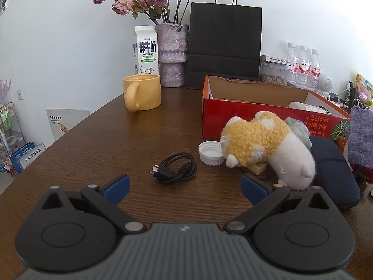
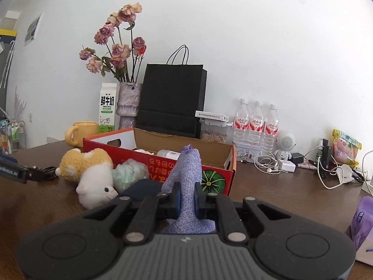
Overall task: Organize objects
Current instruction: 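Grasp the black cable with the left gripper while the right holds the purple bag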
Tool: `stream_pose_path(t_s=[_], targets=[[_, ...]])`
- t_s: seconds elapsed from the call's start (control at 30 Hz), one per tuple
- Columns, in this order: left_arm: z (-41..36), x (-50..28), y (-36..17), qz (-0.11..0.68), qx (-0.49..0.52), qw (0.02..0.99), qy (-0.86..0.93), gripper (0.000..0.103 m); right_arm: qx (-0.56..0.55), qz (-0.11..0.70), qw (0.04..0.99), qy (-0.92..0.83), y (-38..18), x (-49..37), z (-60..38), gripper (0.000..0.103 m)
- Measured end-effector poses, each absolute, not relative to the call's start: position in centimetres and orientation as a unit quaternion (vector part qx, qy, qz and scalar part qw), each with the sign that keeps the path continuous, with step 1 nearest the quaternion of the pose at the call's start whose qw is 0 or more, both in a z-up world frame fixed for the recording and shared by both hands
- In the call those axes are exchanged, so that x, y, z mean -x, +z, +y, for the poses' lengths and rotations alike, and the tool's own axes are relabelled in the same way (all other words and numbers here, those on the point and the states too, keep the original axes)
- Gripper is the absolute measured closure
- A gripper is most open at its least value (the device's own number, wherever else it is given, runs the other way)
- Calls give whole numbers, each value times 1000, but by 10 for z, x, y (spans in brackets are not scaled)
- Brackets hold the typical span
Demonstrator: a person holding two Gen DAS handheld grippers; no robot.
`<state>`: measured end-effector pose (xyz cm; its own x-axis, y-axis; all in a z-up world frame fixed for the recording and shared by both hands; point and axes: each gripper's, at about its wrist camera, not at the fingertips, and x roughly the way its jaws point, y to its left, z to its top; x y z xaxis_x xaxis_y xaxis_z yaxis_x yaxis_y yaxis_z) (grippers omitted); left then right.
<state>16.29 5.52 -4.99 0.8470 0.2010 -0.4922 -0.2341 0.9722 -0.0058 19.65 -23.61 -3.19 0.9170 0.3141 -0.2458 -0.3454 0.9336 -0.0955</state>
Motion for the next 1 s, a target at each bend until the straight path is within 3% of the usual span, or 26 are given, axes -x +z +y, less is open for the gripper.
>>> stream_pose_path(t_s=[0.37,0.6,1.0], targets=[[69,-171,-55,284,60,950,118,0,34,110,982,149,-32,-194,-246,94],[73,-195,-54,292,3,945,146,0,-4,99,986,131,-31,-193,-258,94],[87,-232,-64,339,48,929,138,0,-6,99,987,126,-32,-192,-259,94]])
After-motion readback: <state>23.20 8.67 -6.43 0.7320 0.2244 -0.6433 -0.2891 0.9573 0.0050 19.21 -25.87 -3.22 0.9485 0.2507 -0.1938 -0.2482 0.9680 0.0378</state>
